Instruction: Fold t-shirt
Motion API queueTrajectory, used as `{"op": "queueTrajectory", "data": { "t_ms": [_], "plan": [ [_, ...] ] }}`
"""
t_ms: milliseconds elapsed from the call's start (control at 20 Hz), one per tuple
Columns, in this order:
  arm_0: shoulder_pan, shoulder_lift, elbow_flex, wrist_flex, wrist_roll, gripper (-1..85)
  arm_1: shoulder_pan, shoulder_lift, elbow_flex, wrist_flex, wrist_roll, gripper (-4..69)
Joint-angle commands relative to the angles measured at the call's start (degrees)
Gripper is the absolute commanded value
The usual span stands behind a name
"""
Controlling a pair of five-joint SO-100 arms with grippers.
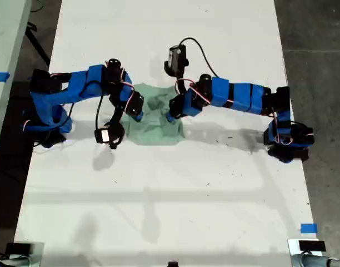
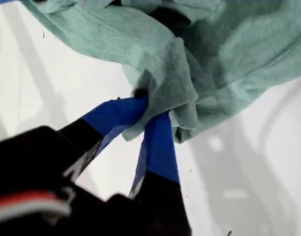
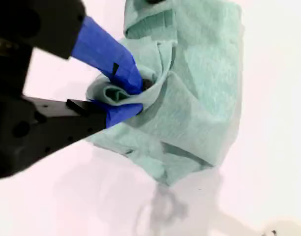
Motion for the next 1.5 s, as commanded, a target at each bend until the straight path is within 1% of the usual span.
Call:
{"op": "queueTrajectory", "data": {
  "t_ms": [0, 100, 150, 200, 250, 300, 350, 400, 550, 600, 700, 850, 950, 1000, 1050, 1100, 1150, 1200, 1250, 1300, 1350, 1400, 1450],
  "plan": [
    [-8.26, -1.49, -0.35, -0.35, 3.6, 0.0, 4.48, 0.44, -0.88, -3.52, -3.25, -1.0],
    [-11.87, -3.52, -0.53, -0.7, 5.36, 0.6, 6.24, -0.97, -0.88, -4.57, -3.87, -1.1],
    [-13.1, -3.69, -0.53, -0.7, 5.36, 3.3, 7.03, -1.14, -0.88, -4.66, -4.13, 3.5],
    [-14.15, -3.34, -0.97, -0.44, 5.8, 15.6, 8.17, -0.88, -1.05, -3.87, -4.92, 20.0],
    [-15.56, -1.41, -1.05, 0.09, 5.89, 23.2, 9.67, 0.09, -1.32, -2.55, -6.06, 35.4],
    [-17.58, 1.58, -0.44, 0.18, 5.8, 26.4, 11.6, 1.76, -1.32, -0.79, -6.77, 34.5],
    [-20.3, 5.27, 0.35, 0.35, 5.54, 27.7, 13.89, 3.87, -1.23, 0.97, -7.12, 31.5],
    [-23.2, 8.96, 0.97, 0.53, 6.06, 28.0, 16.17, 6.5, -0.35, 2.2, -7.73, 28.7],
    [-31.38, 19.86, 4.75, 0.7, 8.17, 27.4, 22.5, 15.29, 3.87, 6.68, -9.23, 25.3],
    [-33.05, 23.55, 7.12, 0.26, 8.79, 27.2, 24.61, 19.16, 7.12, 7.38, -9.49, 24.1],
    [-34.28, 30.76, 14.06, -1.49, 9.58, 26.9, 27.95, 28.92, 17.14, 6.86, -9.58, 22.6],
    [-31.64, 45.62, 33.4, -8.96, 8.88, 25.0, 30.41, 45.88, 36.91, 2.9, -8.35, 21.1],
    [-27.86, 57.22, 48.96, -15.03, 5.8, 23.2, 30.06, 57.48, 50.54, 0.7, -4.92, 20.0],
    [-25.84, 62.75, 56.25, -17.31, 3.16, 22.2, 29.0, 63.11, 57.39, -0.35, -2.64, 19.5],
    [-23.47, 68.55, 64.07, -20.3, 0.88, 21.0, 27.77, 68.91, 64.34, -1.49, -0.09, 18.3],
    [-21.45, 74.27, 71.72, -22.85, -1.93, 19.4, 26.37, 74.71, 71.1, -2.64, 2.64, 13.7],
    [-18.98, 80.24, 79.45, -26.02, -4.83, 18.0, 24.87, 80.68, 77.61, -3.52, 5.54, 11.0],
    [-16.08, 85.25, 86.66, -28.65, -8.79, 17.2, 23.47, 86.92, 84.2, -4.13, 8.96, 7.5],
    [-13.18, 89.82, 93.34, -31.38, -12.83, 16.5, 22.32, 93.43, 90.53, -4.48, 12.39, 2.0],
    [-10.63, 94.04, 99.4, -33.84, -16.08, 16.0, 21.09, 100.28, 96.5, -4.39, 16.08, -1.2],
    [-8.96, 97.82, 104.24, -34.72, -19.25, 15.2, 19.25, 107.14, 102.13, -4.31, 19.95, -1.2],
    [-8.09, 101.87, 108.46, -35.16, -20.57, 14.3, 17.23, 114.08, 107.58, -3.96, 23.55, -1.2],
    [-7.91, 106.35, 111.88, -34.63, -21.27, 12.9, 16.17, 120.76, 112.76, -2.29, 27.33, -1.1]
  ]
}}
